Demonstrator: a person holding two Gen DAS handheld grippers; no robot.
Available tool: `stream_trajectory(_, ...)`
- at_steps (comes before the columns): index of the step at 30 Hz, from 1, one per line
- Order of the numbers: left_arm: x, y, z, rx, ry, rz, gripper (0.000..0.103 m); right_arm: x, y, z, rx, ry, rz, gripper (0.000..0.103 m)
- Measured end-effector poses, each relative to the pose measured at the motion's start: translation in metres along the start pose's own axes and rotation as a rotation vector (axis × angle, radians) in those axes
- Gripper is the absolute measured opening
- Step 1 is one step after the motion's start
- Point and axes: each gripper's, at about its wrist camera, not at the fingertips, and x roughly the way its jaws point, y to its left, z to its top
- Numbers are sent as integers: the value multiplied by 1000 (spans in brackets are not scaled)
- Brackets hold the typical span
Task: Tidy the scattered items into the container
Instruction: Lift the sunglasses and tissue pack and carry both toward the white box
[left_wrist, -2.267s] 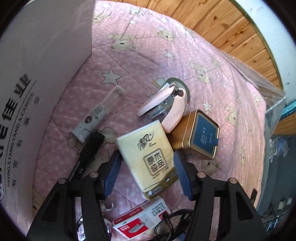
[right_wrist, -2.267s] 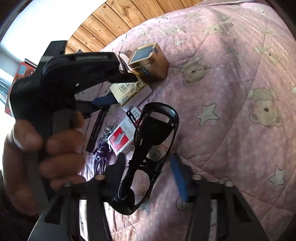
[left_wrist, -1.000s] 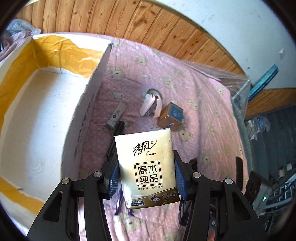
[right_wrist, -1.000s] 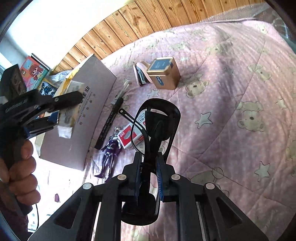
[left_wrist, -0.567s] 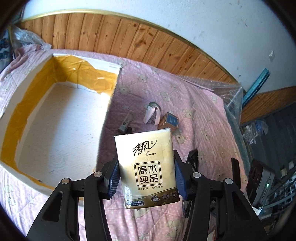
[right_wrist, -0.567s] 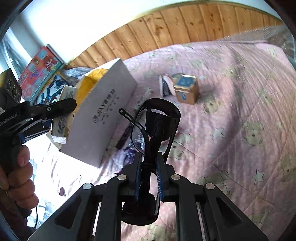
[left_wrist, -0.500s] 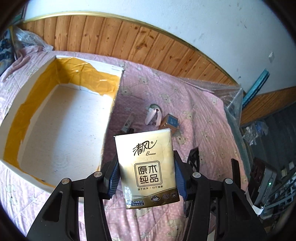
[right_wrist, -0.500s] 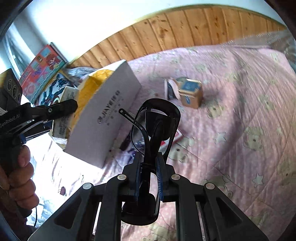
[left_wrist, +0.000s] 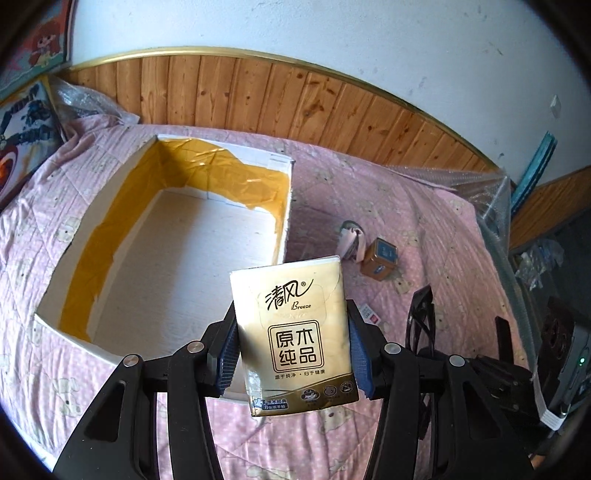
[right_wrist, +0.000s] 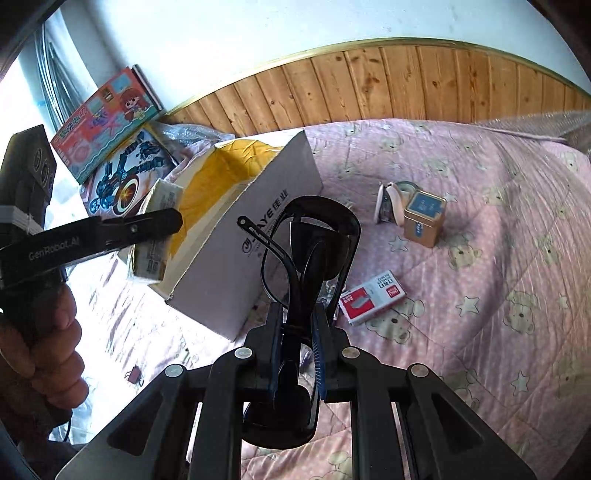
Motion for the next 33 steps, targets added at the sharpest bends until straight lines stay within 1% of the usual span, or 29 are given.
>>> stream_trajectory(2,-2,3,0,4,-11,24,53,1,4,2,-10,6,-3,16)
stream_trajectory(5,-3,9,1,-5,-18,34,53,0,10,8,-30,8,-4,16)
stream_trajectory(18,-11,36,8,-70,-45,-1,53,-7,50,37,-137,-12,24,16)
stream_trajectory(33,-13,70,22,-140,-69,-2,53,1,89,71,-226,-19,77,16)
